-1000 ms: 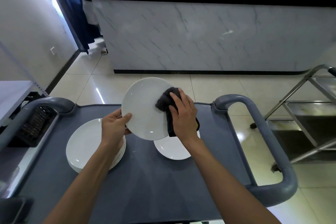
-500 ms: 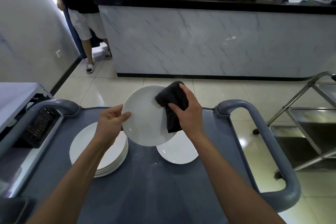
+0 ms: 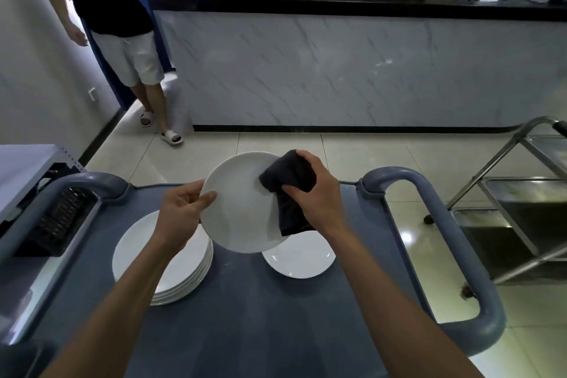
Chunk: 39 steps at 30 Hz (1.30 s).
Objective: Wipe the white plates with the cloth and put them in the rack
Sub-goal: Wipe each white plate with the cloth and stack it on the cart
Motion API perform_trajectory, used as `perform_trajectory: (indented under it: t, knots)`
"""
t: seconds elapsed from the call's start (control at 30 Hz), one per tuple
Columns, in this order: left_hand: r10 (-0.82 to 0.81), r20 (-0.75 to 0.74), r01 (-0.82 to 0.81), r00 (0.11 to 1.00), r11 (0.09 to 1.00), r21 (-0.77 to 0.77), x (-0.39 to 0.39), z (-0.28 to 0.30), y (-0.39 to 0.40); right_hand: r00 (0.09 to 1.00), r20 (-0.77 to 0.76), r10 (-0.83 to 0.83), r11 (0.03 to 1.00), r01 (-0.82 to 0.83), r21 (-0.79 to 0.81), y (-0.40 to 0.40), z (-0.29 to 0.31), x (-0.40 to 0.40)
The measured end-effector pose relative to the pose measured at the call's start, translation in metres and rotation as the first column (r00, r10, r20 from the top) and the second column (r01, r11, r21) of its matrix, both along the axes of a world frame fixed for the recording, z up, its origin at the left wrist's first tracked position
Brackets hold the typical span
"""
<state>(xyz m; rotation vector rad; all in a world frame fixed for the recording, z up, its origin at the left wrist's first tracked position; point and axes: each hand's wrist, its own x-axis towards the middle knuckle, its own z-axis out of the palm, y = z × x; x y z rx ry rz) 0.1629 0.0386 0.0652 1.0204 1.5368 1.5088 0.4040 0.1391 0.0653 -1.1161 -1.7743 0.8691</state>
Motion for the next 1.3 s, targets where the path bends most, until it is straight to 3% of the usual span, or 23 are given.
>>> perform_trajectory:
  t: [0.5, 0.87, 1.03, 1.17, 1.3]
  knots:
    - [0.016, 0.006, -0.016, 1.0, 1.0, -0.002, -0.003, -0.006, 0.001, 0.997, -0.072, -0.003, 1.0, 0.002, -0.008, -0.015, 0.007, 0.002]
    - [0.088, 0.147, -0.067, 0.985, 0.988, -0.142, 0.007, -0.022, 0.003, 0.996, -0.049, -0.07, 0.975, 0.078, 0.208, -0.032, -0.006, -0.009]
    - [0.266, 0.211, -0.184, 0.941, 0.922, -0.341, 0.01, -0.027, -0.003, 0.996, -0.017, -0.088, 0.933, 0.089, 0.35, -0.03, -0.008, -0.01]
    - [0.268, 0.37, -0.003, 0.89, 0.812, -0.583, 0.012, -0.023, -0.01, 0.997, 0.014, -0.072, 0.892, 0.058, 0.448, -0.028, -0.01, -0.009]
    - [0.18, 0.546, 0.212, 0.818, 0.788, -0.578, 0.012, -0.01, -0.006, 0.996, 0.074, -0.047, 0.831, -0.002, 0.557, -0.028, -0.019, -0.01]
